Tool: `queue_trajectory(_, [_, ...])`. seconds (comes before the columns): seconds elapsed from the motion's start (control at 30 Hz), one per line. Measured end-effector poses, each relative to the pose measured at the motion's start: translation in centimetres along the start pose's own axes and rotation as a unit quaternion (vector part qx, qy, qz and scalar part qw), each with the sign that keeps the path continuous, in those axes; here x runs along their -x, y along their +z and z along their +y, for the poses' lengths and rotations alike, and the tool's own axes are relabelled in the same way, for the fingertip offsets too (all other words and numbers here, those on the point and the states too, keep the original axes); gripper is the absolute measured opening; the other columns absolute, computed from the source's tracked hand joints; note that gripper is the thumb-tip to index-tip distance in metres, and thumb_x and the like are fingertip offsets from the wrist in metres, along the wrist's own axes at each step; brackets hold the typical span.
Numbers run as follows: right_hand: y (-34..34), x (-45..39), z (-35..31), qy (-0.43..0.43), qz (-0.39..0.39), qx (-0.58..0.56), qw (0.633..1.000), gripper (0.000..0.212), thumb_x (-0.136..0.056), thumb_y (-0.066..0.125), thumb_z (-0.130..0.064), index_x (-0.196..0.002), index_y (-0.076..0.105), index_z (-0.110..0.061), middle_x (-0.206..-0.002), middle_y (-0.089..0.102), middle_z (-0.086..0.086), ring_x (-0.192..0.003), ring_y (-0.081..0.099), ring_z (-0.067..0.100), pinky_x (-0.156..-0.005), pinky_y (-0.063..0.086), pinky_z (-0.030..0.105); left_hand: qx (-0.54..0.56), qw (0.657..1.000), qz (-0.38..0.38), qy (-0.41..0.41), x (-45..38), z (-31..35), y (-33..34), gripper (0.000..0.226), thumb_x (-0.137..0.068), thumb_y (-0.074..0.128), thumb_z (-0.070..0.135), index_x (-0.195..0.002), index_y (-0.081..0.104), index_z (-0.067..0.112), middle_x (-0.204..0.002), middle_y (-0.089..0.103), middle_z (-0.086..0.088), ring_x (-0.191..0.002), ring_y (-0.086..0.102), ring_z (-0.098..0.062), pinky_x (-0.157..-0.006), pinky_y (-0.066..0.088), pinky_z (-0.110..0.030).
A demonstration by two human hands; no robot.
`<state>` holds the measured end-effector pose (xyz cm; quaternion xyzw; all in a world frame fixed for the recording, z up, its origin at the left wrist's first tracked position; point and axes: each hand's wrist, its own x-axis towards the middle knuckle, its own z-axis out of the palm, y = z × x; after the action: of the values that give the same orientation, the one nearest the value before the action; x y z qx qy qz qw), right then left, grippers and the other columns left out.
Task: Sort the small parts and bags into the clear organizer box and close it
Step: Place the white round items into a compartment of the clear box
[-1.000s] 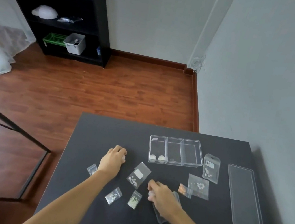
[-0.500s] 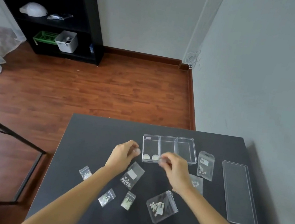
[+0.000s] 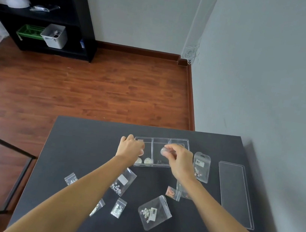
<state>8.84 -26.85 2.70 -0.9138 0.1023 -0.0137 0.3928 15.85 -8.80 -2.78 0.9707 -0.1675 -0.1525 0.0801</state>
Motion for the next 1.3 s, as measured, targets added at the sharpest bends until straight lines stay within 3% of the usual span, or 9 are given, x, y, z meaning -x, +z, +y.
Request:
queue_trajectory(0.13, [0.0, -0.2, 0.2, 0.001, -0.009, -0.002, 1.000, 0.020, -0.086, 0.070, -0.019, -0.104, 0.072, -0.011, -0.100, 0.074, 0.005, -0.088, 0.068, 0.015, -0.085, 0.055, 0.028, -0.045, 0.999, -0.006, 0.004, -0.3, 0.1, 0.3, 0.022, -0.090, 0.053, 0.015, -0.101, 0.068, 0.027, -0.095, 0.068, 0.002, -0.108, 0.045, -0.020, -0.089, 0.030, -0.033])
queue_trajectory(0.5, [0.4, -0.9, 0.3, 0.012, -0.029, -0.004, 0.999, 0.019, -0.086, 0.070, -0.018, -0.104, 0.073, -0.011, -0.097, 0.074, 0.004, -0.087, 0.065, 0.013, -0.082, 0.048, 0.019, -0.069, 0.997, 0.021, 0.034, -0.5, 0.1, 0.4, 0.024, -0.093, 0.051, 0.024, -0.104, 0.072, 0.029, -0.116, 0.053, 0.002, -0.109, 0.047, -0.022, -0.098, 0.032, -0.036])
queue_trajectory(0.63, [0.5, -1.3, 0.1, 0.006, -0.038, 0.022, 0.999, 0.018, -0.086, 0.069, -0.019, -0.103, 0.073, -0.013, -0.098, 0.075, 0.001, -0.093, 0.065, 0.015, -0.085, 0.046, 0.023, 0.008, 0.994, 0.105, 0.034, 0.7, -0.5, -0.1, 0.020, -0.088, 0.061, 0.027, -0.106, 0.069, 0.024, -0.113, 0.053, -0.002, -0.103, 0.051, -0.025, -0.090, 0.039, -0.035])
queue_trajectory(0.7, [0.7, -1.7, -0.1, 0.000, -0.040, 0.029, 0.999, 0.017, -0.088, 0.068, -0.020, -0.103, 0.073, -0.014, -0.099, 0.075, 0.001, -0.096, 0.064, 0.016, -0.087, 0.046, 0.026, 0.079, 0.984, 0.159, 0.031, 1.8, -1.3, -0.3, 0.037, -0.081, 0.069, 0.037, -0.116, 0.065, 0.024, -0.113, 0.053, -0.002, -0.102, 0.053, -0.025, -0.088, 0.043, -0.037])
queue_trajectory(0.77, [1.1, -2.2, -0.6, -0.016, -0.052, 0.035, 0.998, 0.016, -0.088, 0.067, -0.019, -0.103, 0.072, -0.014, -0.100, 0.075, 0.001, -0.100, 0.060, 0.018, -0.085, 0.043, 0.024, 0.132, 0.983, 0.120, 0.048, 2.4, -2.4, -0.5, 0.074, -0.072, 0.071, 0.055, -0.137, 0.047, 0.027, -0.132, 0.045, 0.000, -0.117, 0.045, -0.024, -0.097, 0.043, -0.041])
queue_trajectory(0.83, [1.8, -2.8, -1.2, -0.044, -0.079, 0.052, 0.994, 0.017, -0.089, 0.065, -0.017, -0.105, 0.071, -0.013, -0.101, 0.074, 0.003, -0.105, 0.054, 0.019, -0.084, 0.038, 0.022, 0.155, 0.986, 0.017, 0.060, 2.5, -3.4, -0.8, 0.110, -0.062, 0.072, 0.067, -0.151, 0.019, 0.029, -0.155, 0.021, 0.005, -0.138, 0.024, -0.021, -0.110, 0.031, -0.045])
queue_trajectory(0.9, [2.8, -3.2, -1.9, -0.073, -0.115, 0.078, 0.988, 0.020, -0.091, 0.062, -0.015, -0.109, 0.070, -0.012, -0.101, 0.072, 0.007, -0.109, 0.049, 0.020, -0.086, 0.040, 0.026, 0.162, 0.984, -0.049, 0.061, 2.3, -3.8, -1.0, 0.124, -0.058, 0.075, 0.067, -0.153, 0.004, 0.030, -0.161, 0.008, 0.011, -0.145, 0.011, -0.017, -0.115, 0.023, -0.048])
queue_trajectory(1.13, [5.8, -4.3, -3.0, -0.135, -0.213, 0.336, 0.907, 0.015, -0.086, 0.061, -0.005, -0.097, 0.069, -0.009, -0.082, 0.047, 0.007, -0.104, 0.042, 0.031, -0.089, 0.037, 0.038, 0.142, 0.987, -0.055, 0.049, 1.8, -3.5, -1.1, 0.119, -0.058, 0.081, 0.060, -0.152, 0.015, 0.026, -0.157, 0.025, 0.008, -0.144, 0.023, -0.021, -0.112, 0.028, -0.049])
queue_trajectory(1.3, [6.8, -4.5, -3.3, -0.143, -0.212, 0.436, 0.863, 0.013, -0.084, 0.065, -0.010, -0.096, 0.071, -0.013, -0.092, 0.071, 0.007, -0.109, 0.043, 0.030, -0.090, 0.033, 0.038, 0.121, 0.990, -0.049, 0.043, 1.7, -3.3, -1.3, 0.118, -0.057, 0.081, 0.059, -0.151, 0.019, 0.024, -0.156, 0.029, 0.007, -0.143, 0.026, -0.022, -0.112, 0.030, -0.048])
